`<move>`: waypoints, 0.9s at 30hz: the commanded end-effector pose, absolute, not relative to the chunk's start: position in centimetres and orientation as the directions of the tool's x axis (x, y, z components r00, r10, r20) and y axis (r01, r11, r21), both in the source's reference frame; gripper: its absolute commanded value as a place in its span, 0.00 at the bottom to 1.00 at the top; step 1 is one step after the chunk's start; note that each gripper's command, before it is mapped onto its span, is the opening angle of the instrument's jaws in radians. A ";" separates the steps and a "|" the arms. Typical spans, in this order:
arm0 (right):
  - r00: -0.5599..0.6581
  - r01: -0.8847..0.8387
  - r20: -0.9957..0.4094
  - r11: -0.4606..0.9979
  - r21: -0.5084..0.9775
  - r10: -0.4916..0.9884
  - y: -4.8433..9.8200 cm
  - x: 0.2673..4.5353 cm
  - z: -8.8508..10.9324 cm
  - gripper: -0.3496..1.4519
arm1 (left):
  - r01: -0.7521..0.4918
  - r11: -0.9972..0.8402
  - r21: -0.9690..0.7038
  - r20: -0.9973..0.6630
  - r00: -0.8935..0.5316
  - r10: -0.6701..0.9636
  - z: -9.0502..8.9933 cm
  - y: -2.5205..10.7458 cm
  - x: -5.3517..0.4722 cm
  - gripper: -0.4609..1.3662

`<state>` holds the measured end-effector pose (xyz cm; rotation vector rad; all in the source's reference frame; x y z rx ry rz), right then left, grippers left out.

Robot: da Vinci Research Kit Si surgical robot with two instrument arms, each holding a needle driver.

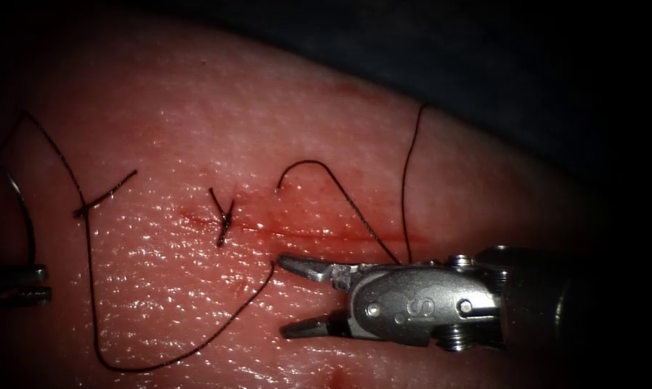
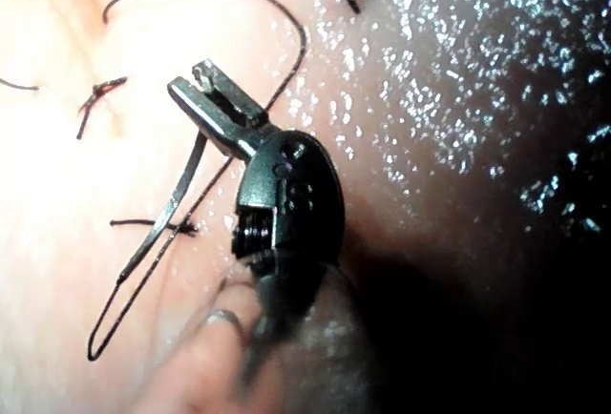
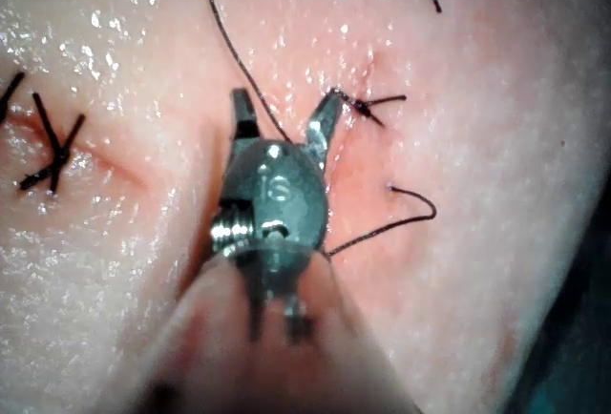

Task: Wound Closure
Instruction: Repeatedly grab the suture with the right gripper and pull it through the wound.

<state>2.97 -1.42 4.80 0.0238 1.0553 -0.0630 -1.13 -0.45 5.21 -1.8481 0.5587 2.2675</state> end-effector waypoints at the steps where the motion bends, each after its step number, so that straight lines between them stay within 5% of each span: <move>1: 0.497 0.070 -0.867 0.997 -0.013 -0.046 -1.4 2.98 4.8 0.64 | -0.350 -0.919 0.181 -0.969 -0.221 -0.107 5.2 -0.5 -1.13 0.06; 27: 0.657 0.072 -0.740 0.989 -0.127 -0.143 -1.7 3.23 5.4 0.50 | -0.346 -0.922 0.176 -0.972 -0.208 -0.107 5.1 -0.5 -1.23 0.06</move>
